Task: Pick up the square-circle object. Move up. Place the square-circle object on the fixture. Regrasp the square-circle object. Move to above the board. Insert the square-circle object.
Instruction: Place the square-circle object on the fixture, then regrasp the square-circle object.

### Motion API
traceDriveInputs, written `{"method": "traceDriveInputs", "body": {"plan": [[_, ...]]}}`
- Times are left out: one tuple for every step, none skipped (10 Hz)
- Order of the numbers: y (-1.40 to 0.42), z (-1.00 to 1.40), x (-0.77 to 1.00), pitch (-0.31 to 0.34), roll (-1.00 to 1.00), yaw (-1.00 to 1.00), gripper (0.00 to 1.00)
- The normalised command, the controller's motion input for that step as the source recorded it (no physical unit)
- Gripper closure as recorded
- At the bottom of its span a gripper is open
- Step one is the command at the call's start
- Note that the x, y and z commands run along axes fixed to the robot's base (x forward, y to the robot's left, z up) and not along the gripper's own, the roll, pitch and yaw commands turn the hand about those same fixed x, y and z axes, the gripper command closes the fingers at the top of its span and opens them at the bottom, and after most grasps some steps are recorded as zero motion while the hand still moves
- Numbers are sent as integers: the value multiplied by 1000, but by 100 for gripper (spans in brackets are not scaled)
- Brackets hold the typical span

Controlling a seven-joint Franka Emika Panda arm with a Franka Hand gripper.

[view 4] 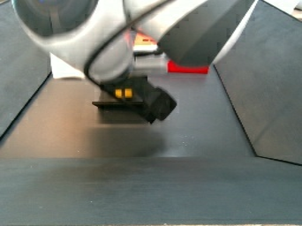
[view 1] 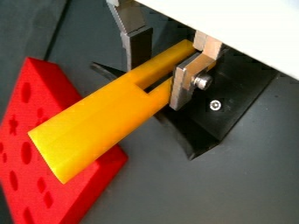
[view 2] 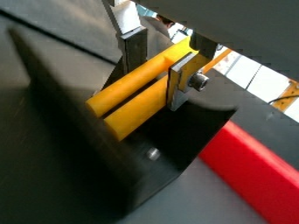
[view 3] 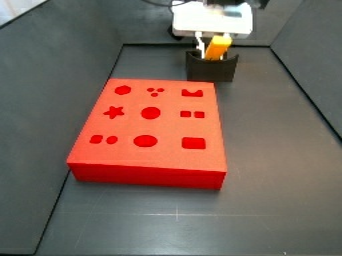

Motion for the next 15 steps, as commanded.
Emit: {"method": "traceDriveInputs", "body": {"plan": [[0, 0, 0, 0, 0, 0, 0], [0, 1000, 0, -42, -22, -31, 0], [1, 1000, -5, -39, -21, -24, 0], [5, 1000, -17, -34, -12, -11, 0], [5, 1000, -26, -20, 8, 23, 0], [4, 1000, -29, -10, 12, 34, 0], [10, 900, -35, 12, 17, 39, 0], [8, 717, -30, 29, 20, 42, 0], [7, 467, -27, 52, 23, 36, 0], [9, 343, -24, 61, 25, 31, 0], [0, 0, -1000, -29, -16, 9, 0], [2, -20, -1000, -40, -23, 1, 0], [-1, 7, -1000, -74, -10, -12, 0], [-4, 7, -1000, -89, -3, -7, 0], [-3, 2, -1000, -110, 9, 9, 0]]}}
